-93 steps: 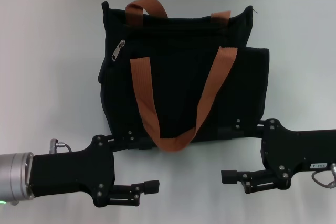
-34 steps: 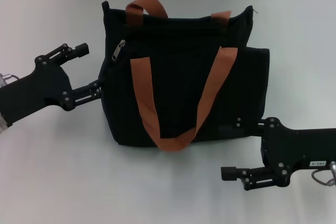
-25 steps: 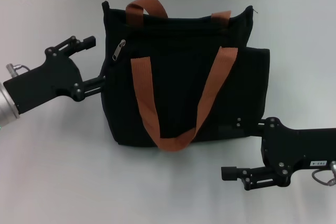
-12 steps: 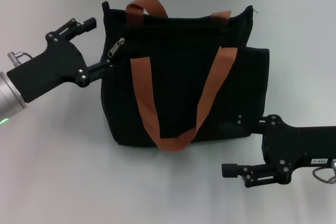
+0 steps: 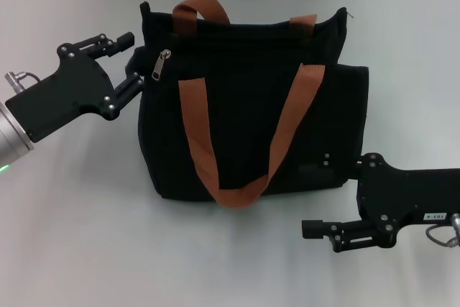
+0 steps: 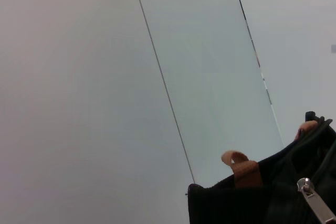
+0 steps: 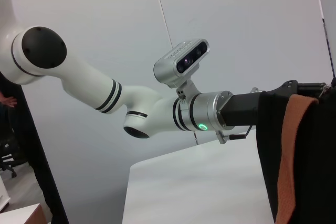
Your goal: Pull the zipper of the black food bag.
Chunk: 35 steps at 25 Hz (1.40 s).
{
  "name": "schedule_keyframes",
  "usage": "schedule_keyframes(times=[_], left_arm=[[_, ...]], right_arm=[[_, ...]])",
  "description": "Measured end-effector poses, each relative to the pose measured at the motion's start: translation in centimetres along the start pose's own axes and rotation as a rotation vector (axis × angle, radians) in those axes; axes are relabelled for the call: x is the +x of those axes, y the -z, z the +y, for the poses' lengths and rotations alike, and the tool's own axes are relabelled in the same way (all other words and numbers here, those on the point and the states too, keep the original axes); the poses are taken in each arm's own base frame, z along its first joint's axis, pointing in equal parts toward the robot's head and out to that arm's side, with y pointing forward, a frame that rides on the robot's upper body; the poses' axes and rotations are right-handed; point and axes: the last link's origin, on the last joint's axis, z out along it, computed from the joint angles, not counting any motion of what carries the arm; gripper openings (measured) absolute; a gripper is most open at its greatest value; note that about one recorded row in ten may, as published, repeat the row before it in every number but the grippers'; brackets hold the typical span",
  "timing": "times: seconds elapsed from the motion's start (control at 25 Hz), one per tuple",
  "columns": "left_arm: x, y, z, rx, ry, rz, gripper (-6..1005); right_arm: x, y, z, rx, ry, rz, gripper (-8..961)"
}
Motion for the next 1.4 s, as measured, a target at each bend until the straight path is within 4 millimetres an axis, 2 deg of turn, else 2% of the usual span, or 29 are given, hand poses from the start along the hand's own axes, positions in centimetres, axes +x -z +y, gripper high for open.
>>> schedule_keyframes(times=[0.12,0.48,0.68,0.84,0.92,0.96,1.12,1.16,1.4], left_arm=[[0.0,0.0,0.1,-0.005,-0.001,0.001,432],[0.0,-0.1,0.1,-0.009,-0.001,0.001,196],[0.1,0.1,0.2,-0.012,0.001,0.011,24],[0.3,0.6,0.5,-0.013,-0.002,0.030,24],[0.4,0.7,0.6,-0.013,-0.009,0.041,24],[0.4,0.8,0.8,-0.012,-0.013,0.049,24],[0.4,0.8,1.0,0.002,-0.009,0.058,24],[0.4,0.8,1.0,0.002,-0.009,0.058,24],[0.5,1.0,1.0,0.024,0.002,0.076,24]], right_arm=[[-0.1,0.0,-0.1,-0.002,-0.002,0.002,817],[-0.1,0.0,-0.1,-0.002,-0.002,0.002,817],[-0.2,0.0,0.0,-0.010,-0.003,-0.001,817],[-0.8,0.0,0.4,-0.045,-0.014,-0.041,817],[-2.2,-0.1,0.3,-0.050,-0.073,-0.130,817],[-2.2,-0.1,0.3,-0.050,-0.073,-0.130,817],[-4.7,-0.7,-0.9,-0.067,-0.241,-0.220,817],[-4.7,-0.7,-0.9,-0.067,-0.241,-0.220,817],[-7.9,-1.5,-2.9,-0.096,-0.433,-0.260,817]])
